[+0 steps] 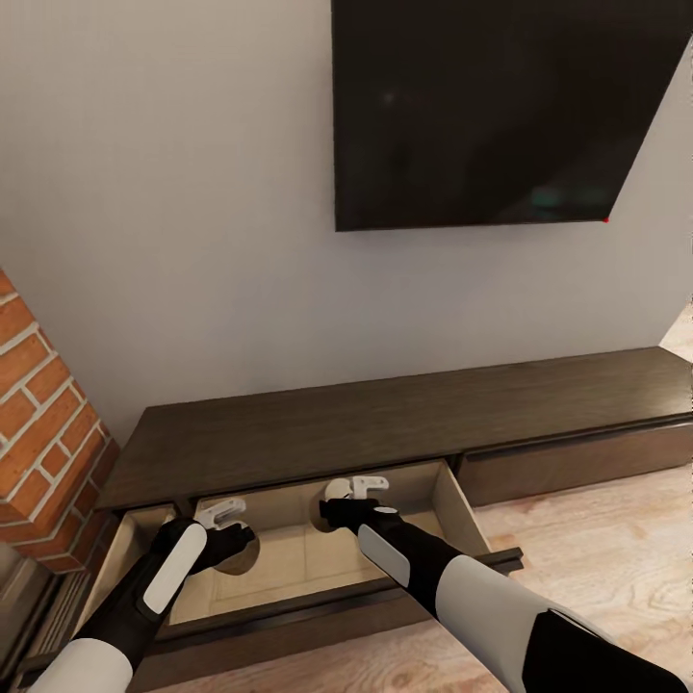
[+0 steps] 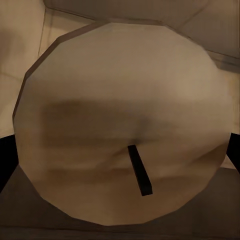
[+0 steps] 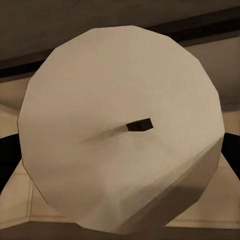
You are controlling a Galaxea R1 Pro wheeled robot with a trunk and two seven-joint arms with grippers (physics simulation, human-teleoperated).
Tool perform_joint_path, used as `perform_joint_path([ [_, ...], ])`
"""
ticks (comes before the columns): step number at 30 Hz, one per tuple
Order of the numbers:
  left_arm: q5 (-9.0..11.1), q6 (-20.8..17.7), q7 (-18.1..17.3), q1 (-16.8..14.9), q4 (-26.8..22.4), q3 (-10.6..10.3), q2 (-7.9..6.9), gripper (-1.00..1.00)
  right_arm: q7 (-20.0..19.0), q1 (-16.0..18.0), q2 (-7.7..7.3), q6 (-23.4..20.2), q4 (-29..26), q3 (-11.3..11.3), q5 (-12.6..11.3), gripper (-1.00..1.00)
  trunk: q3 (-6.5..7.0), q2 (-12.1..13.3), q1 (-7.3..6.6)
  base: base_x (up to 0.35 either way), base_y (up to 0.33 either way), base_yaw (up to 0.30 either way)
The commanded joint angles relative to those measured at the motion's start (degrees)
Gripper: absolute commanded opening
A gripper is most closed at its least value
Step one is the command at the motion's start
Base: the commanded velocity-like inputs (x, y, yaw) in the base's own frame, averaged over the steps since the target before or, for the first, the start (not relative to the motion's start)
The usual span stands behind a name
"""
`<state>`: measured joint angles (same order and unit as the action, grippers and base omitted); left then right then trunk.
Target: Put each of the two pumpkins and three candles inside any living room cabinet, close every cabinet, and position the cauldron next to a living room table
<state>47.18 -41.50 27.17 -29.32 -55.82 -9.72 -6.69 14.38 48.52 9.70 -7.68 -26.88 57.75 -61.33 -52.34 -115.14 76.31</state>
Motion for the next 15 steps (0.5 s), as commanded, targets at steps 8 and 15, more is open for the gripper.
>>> perform_joint_path([
  [8, 0.5, -0.1, 0.7, 0.0, -0.1, -0.2, -0.07, -1.00, 0.5, 0.1, 0.00, 0.1, -0.2, 0.4, -0.2, -1.00, -0.05, 0.0, -0.01, 0.000, 0.008, -0.016],
  [15, 0.5, -0.1, 0.7, 0.0, -0.1, -0.2, -0.12, -1.00, -0.6, 0.1, -0.10, -0.5, 0.1, 0.4, -0.2, -1.00, -0.05, 0.0, -0.01, 0.048, 0.029, 0.000],
])
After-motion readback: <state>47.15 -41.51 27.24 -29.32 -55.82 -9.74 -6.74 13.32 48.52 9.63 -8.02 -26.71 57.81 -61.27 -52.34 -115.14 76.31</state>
